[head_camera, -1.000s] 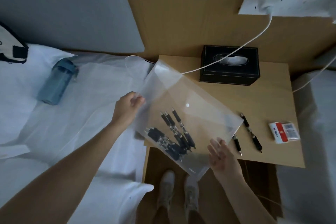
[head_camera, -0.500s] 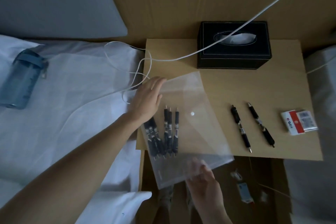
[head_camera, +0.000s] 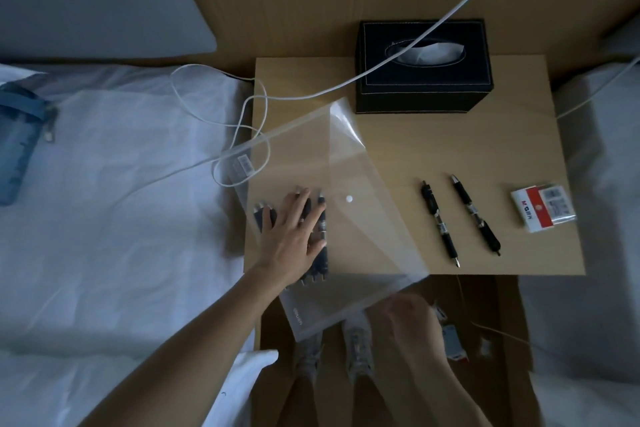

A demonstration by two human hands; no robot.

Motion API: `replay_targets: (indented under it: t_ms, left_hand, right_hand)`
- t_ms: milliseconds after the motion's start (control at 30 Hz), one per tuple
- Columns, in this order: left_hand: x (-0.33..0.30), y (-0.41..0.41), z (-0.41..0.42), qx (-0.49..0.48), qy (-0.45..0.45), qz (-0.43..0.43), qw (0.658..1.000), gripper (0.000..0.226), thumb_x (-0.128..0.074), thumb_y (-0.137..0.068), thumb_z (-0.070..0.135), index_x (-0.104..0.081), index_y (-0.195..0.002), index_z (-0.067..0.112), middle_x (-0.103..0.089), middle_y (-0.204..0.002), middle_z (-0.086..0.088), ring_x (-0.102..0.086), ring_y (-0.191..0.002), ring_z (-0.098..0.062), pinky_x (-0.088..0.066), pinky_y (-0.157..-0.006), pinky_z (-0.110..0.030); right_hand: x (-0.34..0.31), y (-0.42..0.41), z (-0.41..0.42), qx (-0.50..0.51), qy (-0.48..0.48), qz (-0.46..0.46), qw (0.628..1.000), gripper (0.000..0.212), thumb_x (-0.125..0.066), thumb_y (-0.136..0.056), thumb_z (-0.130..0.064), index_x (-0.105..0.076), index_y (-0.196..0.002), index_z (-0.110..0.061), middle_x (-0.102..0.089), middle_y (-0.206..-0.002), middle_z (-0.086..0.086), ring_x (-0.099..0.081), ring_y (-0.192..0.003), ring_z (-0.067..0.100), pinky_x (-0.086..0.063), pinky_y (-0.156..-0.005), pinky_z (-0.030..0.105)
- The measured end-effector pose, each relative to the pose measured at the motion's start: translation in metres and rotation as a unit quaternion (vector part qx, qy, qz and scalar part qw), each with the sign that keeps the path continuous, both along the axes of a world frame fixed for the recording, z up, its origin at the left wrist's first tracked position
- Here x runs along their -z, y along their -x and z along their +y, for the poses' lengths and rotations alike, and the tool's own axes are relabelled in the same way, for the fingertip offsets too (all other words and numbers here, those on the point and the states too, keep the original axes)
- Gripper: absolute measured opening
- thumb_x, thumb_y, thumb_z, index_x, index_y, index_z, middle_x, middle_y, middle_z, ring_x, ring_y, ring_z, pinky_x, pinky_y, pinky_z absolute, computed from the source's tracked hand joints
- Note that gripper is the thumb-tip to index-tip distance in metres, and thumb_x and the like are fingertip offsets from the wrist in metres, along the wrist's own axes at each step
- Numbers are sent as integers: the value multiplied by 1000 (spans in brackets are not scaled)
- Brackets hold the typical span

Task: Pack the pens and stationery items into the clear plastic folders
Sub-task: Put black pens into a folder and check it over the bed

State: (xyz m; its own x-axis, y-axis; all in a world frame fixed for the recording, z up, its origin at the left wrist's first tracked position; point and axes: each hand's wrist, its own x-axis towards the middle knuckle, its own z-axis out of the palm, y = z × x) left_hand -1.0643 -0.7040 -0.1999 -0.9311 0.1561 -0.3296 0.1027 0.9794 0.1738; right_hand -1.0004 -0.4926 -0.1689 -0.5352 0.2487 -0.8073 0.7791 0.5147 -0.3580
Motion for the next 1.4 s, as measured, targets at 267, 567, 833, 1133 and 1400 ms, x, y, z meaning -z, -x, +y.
replay_targets:
  t_ms: [267, 567, 833, 1133, 1400]
  left_hand:
    - [-1, 3, 1, -5, 14, -44, 999, 66, -38, -95, 54, -12, -151, 31, -1, -160, -2, 1, -146, -25, -12, -114, -59]
    - [6, 0, -1, -6, -3, 1, 1000, 72, -57, -87, 52, -12, -140, 33, -24, -155, -7, -21, -143, -31, -26, -106, -65]
    - [7, -2, 0, -14, -5, -5, 1000, 76, -58, -86, 52, -11, -141, 32, -26, -155, -8, -23, -143, -31, -25, -106, -64]
    - [-6, 2, 7, 13, 57, -68, 996, 65, -32, -98, 53, 4, -150, 38, 12, -159, -3, 9, -146, -25, -12, -113, -59]
    - [-6, 0, 6, 13, 42, -66, 997, 61, -36, -98, 50, -7, -150, 38, 8, -160, -5, 5, -147, -27, -16, -112, -62]
  right_hand:
    - [-21, 61, -37, -143, -65, 245, 957, 27, -55, -93, -15, -56, -120, -14, -59, -112, 2, -57, -101, 17, -47, -80, 27]
    - [10, 120, -74, -279, -135, 285, 907, 39, -63, -89, -26, -50, -124, -13, -49, -126, 8, -43, -118, 27, -36, -100, 35]
    - [28, 118, -77, -353, -190, 354, 845, 27, -79, -69, -6, -62, -88, 4, -60, -87, 19, -60, -78, 36, -54, -64, 39]
    - [25, 123, -68, -386, -172, 349, 837, 23, -78, -59, 11, -63, -75, 4, -62, -77, 16, -62, -68, 31, -49, -50, 30]
    - [18, 144, -35, -87, 13, 279, 956, 12, -58, -92, -11, -63, -88, -1, -66, -86, 8, -57, -76, 18, -41, -58, 24]
